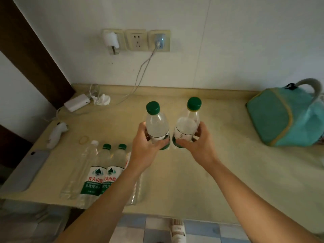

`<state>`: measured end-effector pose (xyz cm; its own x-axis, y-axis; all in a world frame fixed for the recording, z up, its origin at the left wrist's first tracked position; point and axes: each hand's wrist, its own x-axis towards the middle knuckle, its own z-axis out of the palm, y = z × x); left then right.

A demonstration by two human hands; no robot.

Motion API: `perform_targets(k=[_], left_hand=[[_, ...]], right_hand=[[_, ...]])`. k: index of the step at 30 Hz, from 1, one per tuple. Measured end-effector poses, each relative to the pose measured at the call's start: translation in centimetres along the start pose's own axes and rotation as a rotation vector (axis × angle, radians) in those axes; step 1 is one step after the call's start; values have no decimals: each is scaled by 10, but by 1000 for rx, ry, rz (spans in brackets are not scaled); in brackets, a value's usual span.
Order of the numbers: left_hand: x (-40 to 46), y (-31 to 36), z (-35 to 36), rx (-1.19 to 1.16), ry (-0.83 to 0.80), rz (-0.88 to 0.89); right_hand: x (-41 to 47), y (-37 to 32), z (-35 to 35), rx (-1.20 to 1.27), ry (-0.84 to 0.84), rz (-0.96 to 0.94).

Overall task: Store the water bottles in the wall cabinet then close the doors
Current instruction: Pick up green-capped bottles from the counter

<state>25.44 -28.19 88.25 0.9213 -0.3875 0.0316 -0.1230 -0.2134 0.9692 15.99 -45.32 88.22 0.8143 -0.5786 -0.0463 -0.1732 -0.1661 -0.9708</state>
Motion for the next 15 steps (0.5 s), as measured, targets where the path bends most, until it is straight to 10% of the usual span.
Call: perform_targets(k=[15], left_hand=[[-17, 253, -17, -235, -46, 569]], right_hand=[[-71, -229, -103, 115, 318, -514]])
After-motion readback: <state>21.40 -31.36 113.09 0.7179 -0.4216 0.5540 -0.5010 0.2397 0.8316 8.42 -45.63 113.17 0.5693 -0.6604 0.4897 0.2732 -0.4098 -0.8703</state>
